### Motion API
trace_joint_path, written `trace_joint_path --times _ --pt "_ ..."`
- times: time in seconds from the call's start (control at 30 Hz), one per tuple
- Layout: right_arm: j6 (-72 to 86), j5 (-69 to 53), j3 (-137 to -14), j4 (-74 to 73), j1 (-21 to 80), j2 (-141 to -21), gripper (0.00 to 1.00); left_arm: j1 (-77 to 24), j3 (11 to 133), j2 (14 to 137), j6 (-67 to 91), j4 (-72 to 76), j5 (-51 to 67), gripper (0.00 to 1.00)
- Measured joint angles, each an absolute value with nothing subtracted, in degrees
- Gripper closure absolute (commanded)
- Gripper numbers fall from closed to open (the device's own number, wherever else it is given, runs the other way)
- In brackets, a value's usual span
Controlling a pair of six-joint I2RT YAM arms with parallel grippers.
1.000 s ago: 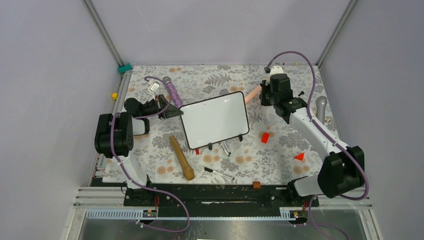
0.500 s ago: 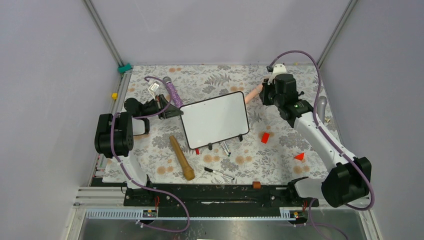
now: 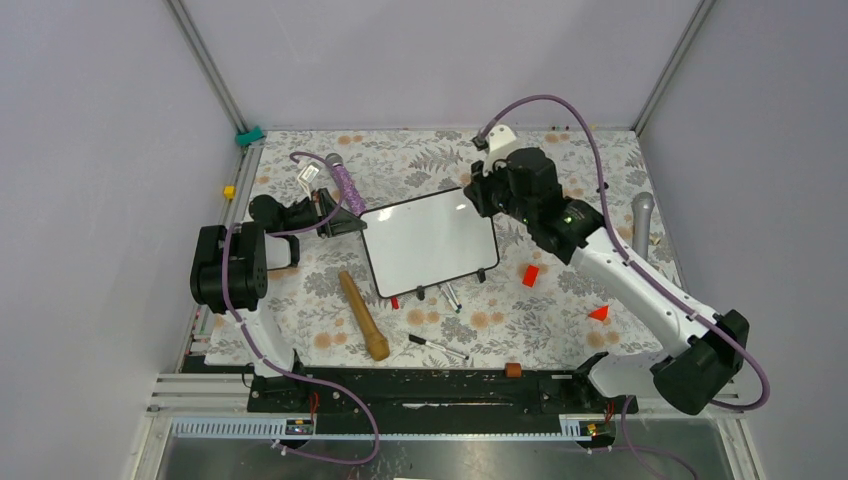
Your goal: Write a sentence on the whiteboard
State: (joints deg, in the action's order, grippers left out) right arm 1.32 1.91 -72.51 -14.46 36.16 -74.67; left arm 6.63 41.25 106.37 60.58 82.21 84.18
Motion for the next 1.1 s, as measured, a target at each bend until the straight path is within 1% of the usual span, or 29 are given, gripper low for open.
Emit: trace_joint_path --times 0.2,0.3,0.5,0.7,0.87,1.1 --pt "-1.26 2.57 -71.46 -9.80 43.70 -78.35 1.00 6.63 41.30 106.37 60.58 82.21 84.20 1.00" --pt "-1.87 2.61 -70.94 -7.53 45.89 -81.56 1.00 6.63 41.36 106.37 60.58 82.21 84.23 1.00" --pt "-2.50 4.23 -65.78 -1.67 46.19 -84.12 1.00 6.59 41.50 106.37 60.55 82.19 84.25 1.00" --pt "-1.54 11.18 -58.43 6.33 48.21 -83.72 1.00 6.52 41.58 106.41 60.51 82.00 84.25 1.00" --pt "1.15 10.94 -57.58 6.59 48.45 -82.06 1.00 6.46 41.58 106.41 60.47 82.11 84.25 1.00" --pt "-0.34 9.82 -58.35 5.10 48.47 -81.73 1.00 6.42 41.58 106.41 60.45 82.11 84.25 1.00"
